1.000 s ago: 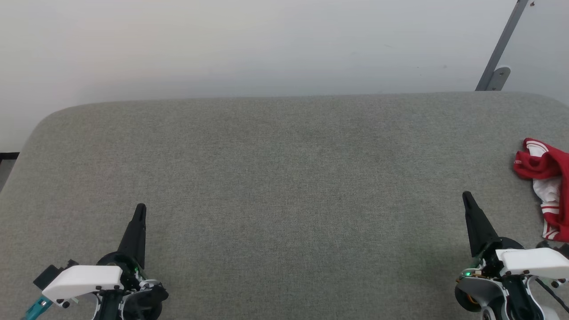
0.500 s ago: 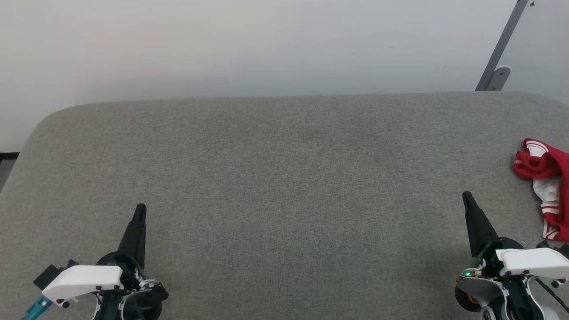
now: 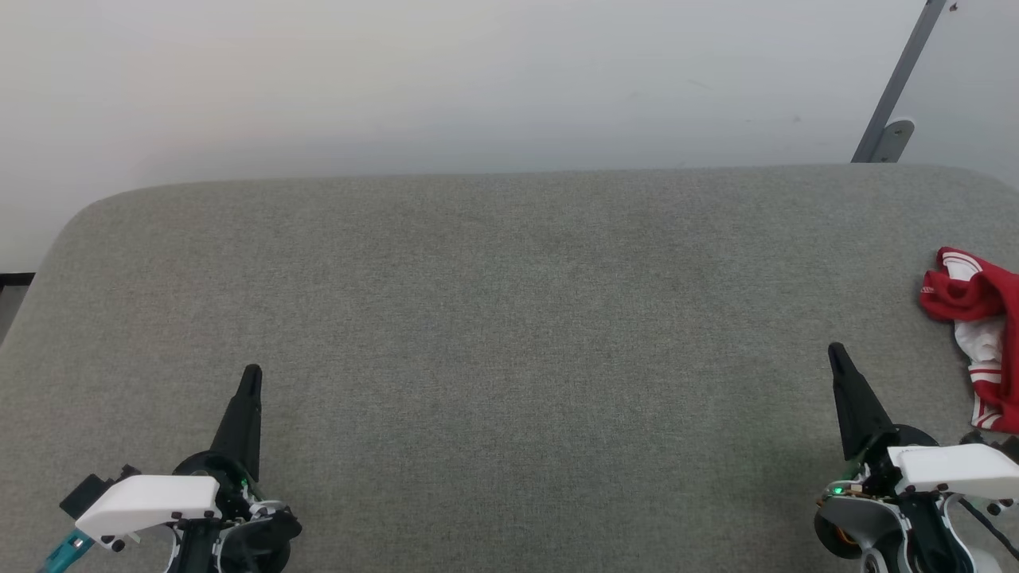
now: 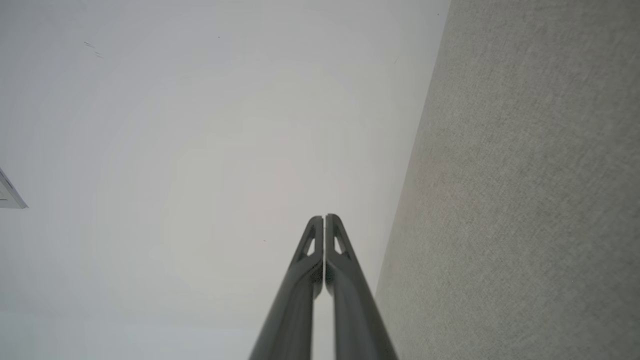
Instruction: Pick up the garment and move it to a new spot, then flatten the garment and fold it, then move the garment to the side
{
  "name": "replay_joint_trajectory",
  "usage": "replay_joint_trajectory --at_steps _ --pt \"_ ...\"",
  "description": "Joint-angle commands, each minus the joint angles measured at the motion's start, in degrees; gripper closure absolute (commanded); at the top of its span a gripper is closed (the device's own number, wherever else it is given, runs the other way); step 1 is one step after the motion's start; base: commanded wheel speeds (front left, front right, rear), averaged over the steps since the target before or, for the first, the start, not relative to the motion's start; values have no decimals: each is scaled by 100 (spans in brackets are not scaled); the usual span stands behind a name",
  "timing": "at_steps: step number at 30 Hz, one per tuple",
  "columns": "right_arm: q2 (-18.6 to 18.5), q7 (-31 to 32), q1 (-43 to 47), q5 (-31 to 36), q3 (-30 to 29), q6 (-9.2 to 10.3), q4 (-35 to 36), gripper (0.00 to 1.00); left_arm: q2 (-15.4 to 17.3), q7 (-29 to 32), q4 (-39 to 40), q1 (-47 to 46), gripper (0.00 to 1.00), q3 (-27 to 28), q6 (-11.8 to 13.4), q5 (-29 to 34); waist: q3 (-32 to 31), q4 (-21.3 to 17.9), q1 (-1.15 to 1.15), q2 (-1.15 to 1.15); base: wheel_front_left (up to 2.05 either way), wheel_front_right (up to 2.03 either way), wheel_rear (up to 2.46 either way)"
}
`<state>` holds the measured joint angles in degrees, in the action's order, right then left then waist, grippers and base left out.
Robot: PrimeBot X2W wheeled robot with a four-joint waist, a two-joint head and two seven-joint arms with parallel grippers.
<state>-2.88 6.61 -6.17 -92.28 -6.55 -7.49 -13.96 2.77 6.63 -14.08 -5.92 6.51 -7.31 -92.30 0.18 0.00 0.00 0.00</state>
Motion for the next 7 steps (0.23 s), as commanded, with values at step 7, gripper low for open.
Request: replay_joint_trajectory --at_steps 7 --pt "9 7 -18 -23 -2 0 -18 100 10 3 3 -71 100 6 -33 -20 0 0 0 0 0 0 0"
